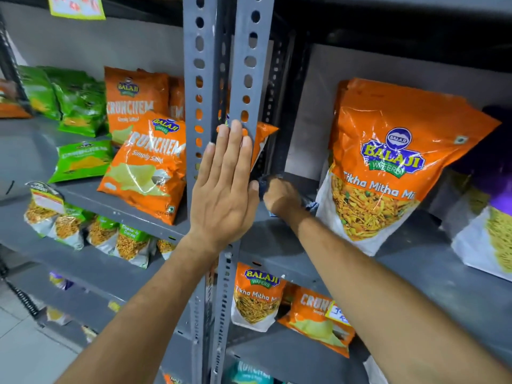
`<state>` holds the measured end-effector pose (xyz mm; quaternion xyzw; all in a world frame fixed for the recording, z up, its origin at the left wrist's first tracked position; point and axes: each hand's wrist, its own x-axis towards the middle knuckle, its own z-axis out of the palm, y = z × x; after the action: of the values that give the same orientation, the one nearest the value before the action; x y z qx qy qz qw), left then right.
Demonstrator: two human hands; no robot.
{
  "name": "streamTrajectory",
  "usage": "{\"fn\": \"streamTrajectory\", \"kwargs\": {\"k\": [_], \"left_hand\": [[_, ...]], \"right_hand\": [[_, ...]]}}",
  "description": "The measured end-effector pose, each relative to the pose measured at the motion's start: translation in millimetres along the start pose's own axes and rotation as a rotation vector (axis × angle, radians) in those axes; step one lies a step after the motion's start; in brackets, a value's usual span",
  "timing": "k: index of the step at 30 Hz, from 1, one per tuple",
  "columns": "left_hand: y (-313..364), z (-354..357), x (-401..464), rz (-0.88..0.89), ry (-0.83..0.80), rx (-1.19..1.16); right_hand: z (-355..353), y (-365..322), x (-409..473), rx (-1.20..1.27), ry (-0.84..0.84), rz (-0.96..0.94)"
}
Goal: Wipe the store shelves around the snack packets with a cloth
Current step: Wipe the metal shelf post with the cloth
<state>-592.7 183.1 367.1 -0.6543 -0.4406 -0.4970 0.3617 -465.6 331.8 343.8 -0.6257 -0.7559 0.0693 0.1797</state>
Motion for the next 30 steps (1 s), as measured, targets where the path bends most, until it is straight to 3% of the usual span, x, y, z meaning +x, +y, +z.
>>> {"fn": "streamTrajectory", "kwargs": {"k": [7, 13, 19, 23, 26, 30], "left_hand": [[2.1, -3.6, -1.0, -0.022, -0.001, -0.005], [1.7, -4.9, -0.3, -0.028, -0.016, -0.028], [1.4, -3.3, -1.1, -0.025, -0.006, -0.034], [1.5, 0.5, -2.5, -0.017, 0.012, -0.023], [0.4, 2.3, -1.2, -0.013, 0.022, -0.014], [0.7, -0.3, -1.7, -0.028, 0.019, -0.035]], "right_hand": [[-21.2, -25.0, -119.6, -0.055, 0.016, -0.171], [-42.0, -11.1, -196.5, 0.159, 0.022, -0.189], [-64.8, -11.2, -94.1, 0.488, 0.246, 0.105], [-33.3, 9.3, -12.4, 0.281, 0.116, 0.229], [-19.2, 5.2, 9.1, 0.075, 0.027, 0.155], [-10.3, -15.3, -0.8, 0.020, -0.021, 0.066]]}}
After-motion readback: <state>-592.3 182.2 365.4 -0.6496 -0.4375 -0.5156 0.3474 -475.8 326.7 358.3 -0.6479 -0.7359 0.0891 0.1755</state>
